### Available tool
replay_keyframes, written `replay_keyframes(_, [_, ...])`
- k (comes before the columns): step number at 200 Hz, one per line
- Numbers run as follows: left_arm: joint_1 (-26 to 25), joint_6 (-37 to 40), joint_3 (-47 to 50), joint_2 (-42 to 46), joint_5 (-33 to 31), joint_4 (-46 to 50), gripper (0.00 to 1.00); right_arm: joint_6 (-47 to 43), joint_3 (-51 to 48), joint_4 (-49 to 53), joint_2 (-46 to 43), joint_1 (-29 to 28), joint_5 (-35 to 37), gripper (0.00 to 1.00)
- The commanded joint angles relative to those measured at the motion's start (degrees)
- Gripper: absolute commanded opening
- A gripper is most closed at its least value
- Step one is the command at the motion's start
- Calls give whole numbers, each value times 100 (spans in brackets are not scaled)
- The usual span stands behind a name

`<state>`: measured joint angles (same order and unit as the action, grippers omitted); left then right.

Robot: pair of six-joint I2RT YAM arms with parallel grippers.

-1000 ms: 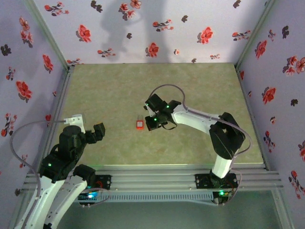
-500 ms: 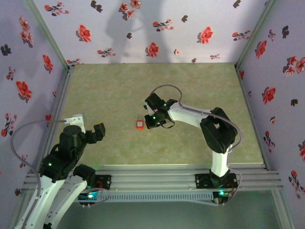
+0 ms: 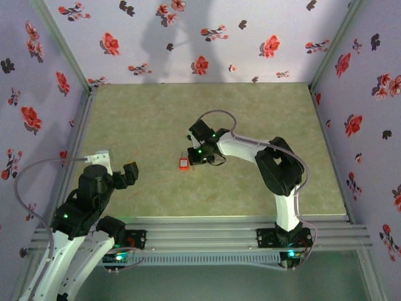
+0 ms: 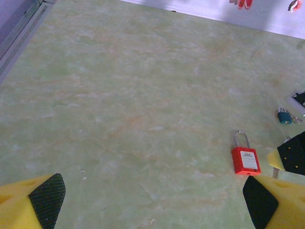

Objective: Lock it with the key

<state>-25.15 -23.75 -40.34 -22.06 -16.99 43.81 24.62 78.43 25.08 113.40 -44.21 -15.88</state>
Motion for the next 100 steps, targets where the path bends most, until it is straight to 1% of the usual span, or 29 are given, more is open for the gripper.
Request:
replay_keyframes(1, [-40,107,15,-41,-146,40,100,114,186,-61,167,63,-161,0])
replay_keyframes(100, [-34,107,21,-57,-148,50,100,120,414,24,559,221,-355,0])
